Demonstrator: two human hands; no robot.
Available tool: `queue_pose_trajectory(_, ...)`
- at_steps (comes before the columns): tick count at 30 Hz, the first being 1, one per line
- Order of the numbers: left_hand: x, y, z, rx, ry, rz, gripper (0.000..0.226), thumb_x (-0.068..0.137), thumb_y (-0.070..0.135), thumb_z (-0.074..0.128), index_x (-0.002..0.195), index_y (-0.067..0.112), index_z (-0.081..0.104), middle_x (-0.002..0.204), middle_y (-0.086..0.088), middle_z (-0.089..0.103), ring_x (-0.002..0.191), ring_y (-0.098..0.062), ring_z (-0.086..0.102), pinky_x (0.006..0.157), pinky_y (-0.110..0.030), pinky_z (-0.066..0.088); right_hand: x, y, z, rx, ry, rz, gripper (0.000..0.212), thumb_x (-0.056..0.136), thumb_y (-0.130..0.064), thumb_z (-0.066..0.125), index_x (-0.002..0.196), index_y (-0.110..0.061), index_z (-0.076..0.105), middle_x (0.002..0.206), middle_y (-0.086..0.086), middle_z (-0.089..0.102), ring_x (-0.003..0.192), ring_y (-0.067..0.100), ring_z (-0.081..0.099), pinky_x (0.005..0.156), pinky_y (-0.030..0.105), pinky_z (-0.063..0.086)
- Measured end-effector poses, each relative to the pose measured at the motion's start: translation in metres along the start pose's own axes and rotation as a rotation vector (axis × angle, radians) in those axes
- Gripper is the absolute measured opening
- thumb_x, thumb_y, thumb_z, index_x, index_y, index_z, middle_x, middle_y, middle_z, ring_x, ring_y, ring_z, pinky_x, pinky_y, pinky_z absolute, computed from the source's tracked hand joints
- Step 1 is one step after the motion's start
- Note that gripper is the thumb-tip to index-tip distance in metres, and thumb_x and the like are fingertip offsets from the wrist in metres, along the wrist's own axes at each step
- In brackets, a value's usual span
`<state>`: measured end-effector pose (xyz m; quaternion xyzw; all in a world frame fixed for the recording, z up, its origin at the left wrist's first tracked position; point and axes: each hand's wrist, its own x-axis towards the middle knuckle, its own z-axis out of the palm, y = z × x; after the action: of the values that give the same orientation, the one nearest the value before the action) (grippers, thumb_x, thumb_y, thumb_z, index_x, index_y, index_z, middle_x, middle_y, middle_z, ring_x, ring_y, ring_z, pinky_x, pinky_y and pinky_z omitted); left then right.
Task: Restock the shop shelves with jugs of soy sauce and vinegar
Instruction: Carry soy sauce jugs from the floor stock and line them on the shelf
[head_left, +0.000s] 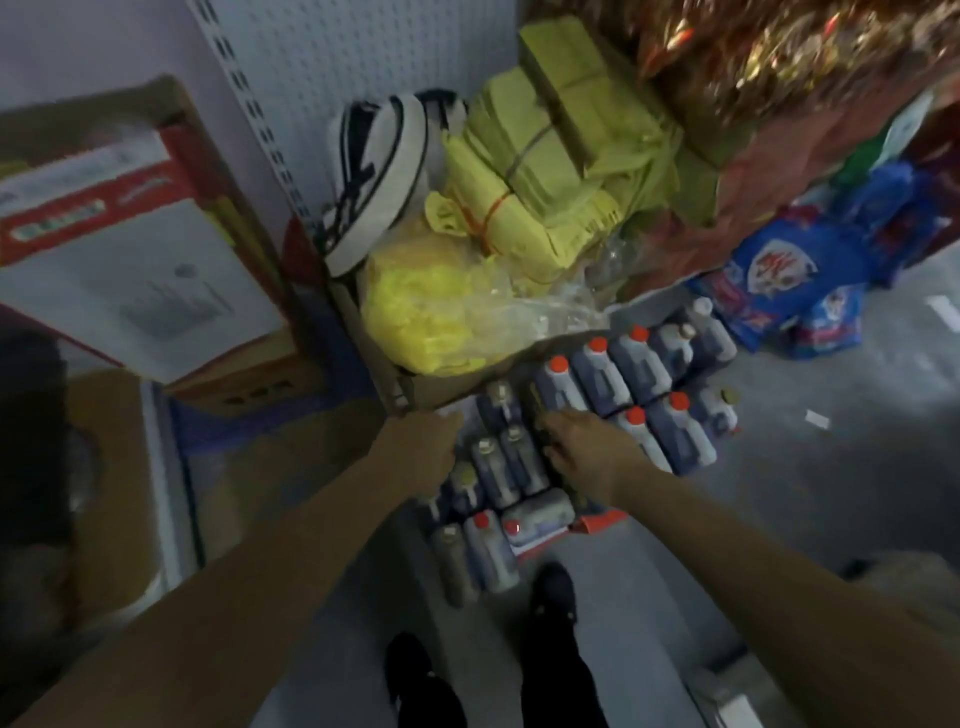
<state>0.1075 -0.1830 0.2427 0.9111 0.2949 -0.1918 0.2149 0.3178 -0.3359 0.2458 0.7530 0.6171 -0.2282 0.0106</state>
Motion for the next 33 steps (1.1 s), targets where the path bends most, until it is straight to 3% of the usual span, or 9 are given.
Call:
queue_pose_trajectory(5, 0.092, -0.029, 0.087, -0.018, -0.098, -0.044, 0.048, 0.105, 0.021, 0.048, 0.152, 0.016, 0.039, 0.148, -0.009, 0.051, 0.127, -0.029, 0.055, 0.097, -0.039, 0.049, 0.071, 0.052, 0.097, 0.081, -0.056, 0.063, 0.033, 0.102, -0.022, 0.051, 0.135, -0.018, 0.053, 0.119, 0.012, 0.059, 0.104, 0.037, 0.059, 0.075, 0.047, 0.054)
queue_pose_trajectory(10, 0.171, -0.066, 0.151, -0.074, -0.125, -0.101, 0.048, 0.104, 0.020, 0.047, 0.152, 0.017, 0.040, 0.141, -0.011, 0.055, 0.117, -0.033, 0.059, 0.091, -0.047, 0.053, 0.136, 0.092, 0.179, 0.156, -0.066, 0.105, 0.025, 0.103, -0.019, 0.050, 0.127, -0.015, 0.054, 0.118, 0.012, 0.056, 0.103, 0.038, 0.059, 0.074, 0.045, 0.052)
queue_pose_trajectory(13, 0.205, -0.088, 0.181, -0.055, -0.101, -0.123, 0.053, 0.103, 0.021, 0.049, 0.155, 0.016, 0.037, 0.142, -0.013, 0.055, 0.116, -0.034, 0.059, 0.084, -0.041, 0.051, 0.168, 0.104, 0.217, 0.189, -0.095, 0.113, 0.030, 0.105, -0.018, 0.047, 0.134, -0.012, 0.053, 0.129, 0.013, 0.054, 0.112, 0.037, 0.058, 0.083, 0.044, 0.050)
queue_pose_trajectory(16, 0.237, -0.099, 0.199, -0.028, -0.088, -0.137, 0.047, 0.103, 0.020, 0.052, 0.148, 0.012, 0.043, 0.139, -0.014, 0.055, 0.118, -0.034, 0.056, 0.075, -0.033, 0.038, 0.197, 0.110, 0.246, 0.248, -0.065, 0.168, 0.031, 0.105, -0.018, 0.049, 0.135, -0.011, 0.051, 0.132, 0.013, 0.052, 0.114, 0.036, 0.058, 0.087, 0.044, 0.050)
queue_pose_trajectory(18, 0.258, -0.098, 0.202, 0.004, -0.071, -0.123, 0.052, 0.103, 0.018, 0.052, 0.152, 0.012, 0.036, 0.144, -0.015, 0.050, 0.125, -0.035, 0.053, 0.079, -0.037, 0.038, 0.212, 0.112, 0.260, 0.291, -0.040, 0.237, 0.035, 0.103, -0.019, 0.051, 0.137, -0.009, 0.049, 0.133, 0.015, 0.051, 0.115, 0.036, 0.057, 0.088, 0.041, 0.047)
queue_pose_trajectory(21, 0.294, -0.094, 0.205, 0.012, -0.105, -0.086, 0.072, 0.104, 0.017, 0.051, 0.164, 0.021, 0.011, 0.160, -0.015, 0.035, 0.138, -0.040, 0.043, 0.099, -0.048, 0.043, 0.232, 0.114, 0.276, 0.327, -0.049, 0.347, 0.033, 0.102, -0.020, 0.053, 0.132, -0.007, 0.051, 0.126, 0.017, 0.058, 0.112, 0.036, 0.059, 0.083, 0.038, 0.047)
queue_pose_trajectory(25, 0.336, -0.088, 0.205, 0.022, -0.185, -0.042, 0.082, 0.104, 0.006, 0.045, 0.163, 0.034, -0.004, 0.168, -0.014, 0.016, 0.148, -0.043, 0.028, 0.113, -0.056, 0.036, 0.246, 0.117, 0.294, 0.366, -0.046, 0.390, 0.030, 0.101, -0.024, 0.054, 0.125, -0.006, 0.054, 0.118, 0.018, 0.064, 0.104, 0.037, 0.064, 0.077, 0.039, 0.052)
queue_pose_trajectory(30, 0.371, -0.084, 0.211, -0.034, -0.257, 0.005, 0.095, 0.099, -0.006, 0.047, 0.161, 0.043, -0.006, 0.166, -0.015, 0.018, 0.140, -0.048, 0.038, 0.097, -0.054, 0.044, 0.261, 0.124, 0.299, 0.385, -0.010, 0.391, 0.027, 0.103, -0.033, 0.049, 0.118, -0.012, 0.056, 0.115, 0.013, 0.063, 0.103, 0.035, 0.063, 0.080, 0.044, 0.056)
queue_pose_trajectory(33, 0.367, -0.092, 0.225, -0.130, -0.180, -0.018, 0.089, 0.100, 0.000, 0.048, 0.163, 0.036, -0.004, 0.166, -0.019, 0.023, 0.142, -0.046, 0.037, 0.107, -0.055, 0.043, 0.263, 0.126, 0.300, 0.463, 0.031, 0.379, 0.024, 0.102, -0.030, 0.051, 0.116, -0.011, 0.055, 0.114, 0.014, 0.062, 0.102, 0.036, 0.061, 0.083, 0.050, 0.055)
